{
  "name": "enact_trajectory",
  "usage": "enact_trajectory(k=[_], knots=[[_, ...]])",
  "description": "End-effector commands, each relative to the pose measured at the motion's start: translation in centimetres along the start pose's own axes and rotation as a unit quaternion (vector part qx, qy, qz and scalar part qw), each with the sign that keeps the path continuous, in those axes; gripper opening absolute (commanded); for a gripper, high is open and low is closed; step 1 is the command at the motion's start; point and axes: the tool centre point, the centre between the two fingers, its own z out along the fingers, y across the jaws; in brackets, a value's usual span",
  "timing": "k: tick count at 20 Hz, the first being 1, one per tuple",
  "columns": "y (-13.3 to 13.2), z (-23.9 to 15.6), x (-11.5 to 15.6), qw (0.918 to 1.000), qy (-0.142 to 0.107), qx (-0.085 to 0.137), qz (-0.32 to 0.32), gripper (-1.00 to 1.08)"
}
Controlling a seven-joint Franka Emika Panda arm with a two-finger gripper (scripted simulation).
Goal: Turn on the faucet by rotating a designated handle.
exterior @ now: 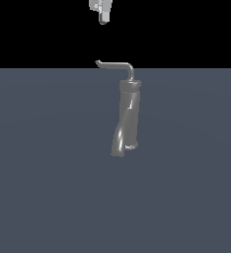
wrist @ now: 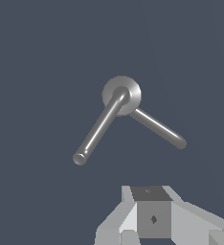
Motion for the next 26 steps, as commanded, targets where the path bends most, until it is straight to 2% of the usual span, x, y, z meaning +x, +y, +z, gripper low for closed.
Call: enact_trajectory(k=[1,8,15,21,26], knots=[[-1.1,0.9,0.4,0.9994,0.002,0.000,0.033,-1.00],[-4.1,3.6,1.7,0.9924,0.011,0.000,0.123,-1.00],[-6.7,6.4,2.7,0.9783,0.021,0.002,0.206,-1.00],[-8.2,8.2,3.3,0.9668,0.028,0.004,0.254,-1.00],[-8.9,9.1,3.6,0.9604,0.031,0.005,0.277,-1.00]])
